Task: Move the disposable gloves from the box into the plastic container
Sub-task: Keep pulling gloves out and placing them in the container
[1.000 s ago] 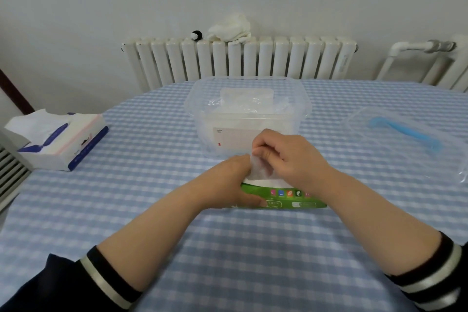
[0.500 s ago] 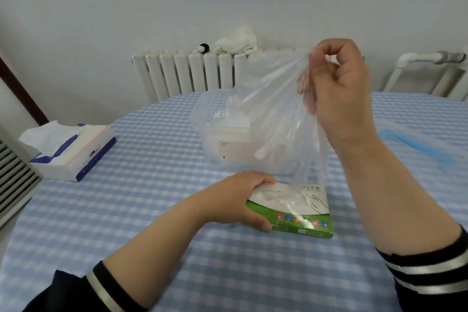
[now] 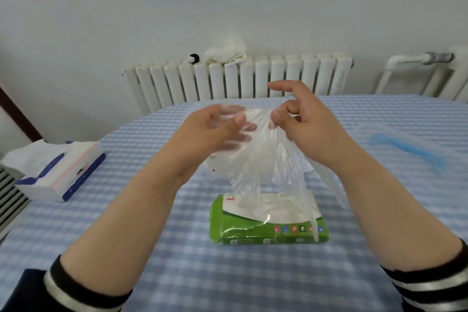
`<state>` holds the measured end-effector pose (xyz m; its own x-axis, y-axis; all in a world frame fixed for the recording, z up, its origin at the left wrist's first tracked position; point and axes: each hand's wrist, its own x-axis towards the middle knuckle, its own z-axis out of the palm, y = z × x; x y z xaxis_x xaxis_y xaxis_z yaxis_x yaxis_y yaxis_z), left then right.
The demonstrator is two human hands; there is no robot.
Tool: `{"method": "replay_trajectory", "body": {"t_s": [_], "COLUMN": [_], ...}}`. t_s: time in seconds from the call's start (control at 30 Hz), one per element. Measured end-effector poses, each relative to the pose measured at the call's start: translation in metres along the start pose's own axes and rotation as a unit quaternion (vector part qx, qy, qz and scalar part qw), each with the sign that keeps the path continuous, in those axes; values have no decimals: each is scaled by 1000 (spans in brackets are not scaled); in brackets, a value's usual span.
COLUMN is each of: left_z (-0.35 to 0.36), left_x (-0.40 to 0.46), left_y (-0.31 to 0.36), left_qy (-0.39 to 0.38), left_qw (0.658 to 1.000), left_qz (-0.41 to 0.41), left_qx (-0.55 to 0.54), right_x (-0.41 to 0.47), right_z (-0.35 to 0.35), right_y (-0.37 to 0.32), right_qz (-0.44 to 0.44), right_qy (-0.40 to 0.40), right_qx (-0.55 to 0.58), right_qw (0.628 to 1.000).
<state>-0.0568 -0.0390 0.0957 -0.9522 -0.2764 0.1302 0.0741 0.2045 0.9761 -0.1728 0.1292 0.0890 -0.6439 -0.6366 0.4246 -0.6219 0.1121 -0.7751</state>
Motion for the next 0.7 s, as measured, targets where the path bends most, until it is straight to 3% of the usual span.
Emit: {"method": "replay_trajectory", "body": {"t_s": [0.07,0.13,0.3,0.4,0.5,0.6,0.7], "left_z": [4,5,-1,-6,-11,-17,-26], "left_x": [9,15,25,29,37,48,65], "left_y": [5,12,31,43,47,40,24], "left_qy": [49,45,-103,-155,-128,-63,3], "left_qw": [996,991,974,954,961,977,984], "left_qz": [25,47,94,107,80,59,26], "left_qx": [71,116,180,234,231,197,178], "right_x": [1,1,0,1,3,10,16], "right_z": [-3,-6,-23,-37,-47,-51,-50], "right_y": [-1,-3,-2,0,2,18,34], "right_qz": [13,35,112,127,133,174,192], "right_qy": [-14,-45,-176,-196,-157,-45,89], "right_qx": [-12,-24,-5,23,74,175,107], "right_qw": [1000,998,978,972,976,968,971]}}
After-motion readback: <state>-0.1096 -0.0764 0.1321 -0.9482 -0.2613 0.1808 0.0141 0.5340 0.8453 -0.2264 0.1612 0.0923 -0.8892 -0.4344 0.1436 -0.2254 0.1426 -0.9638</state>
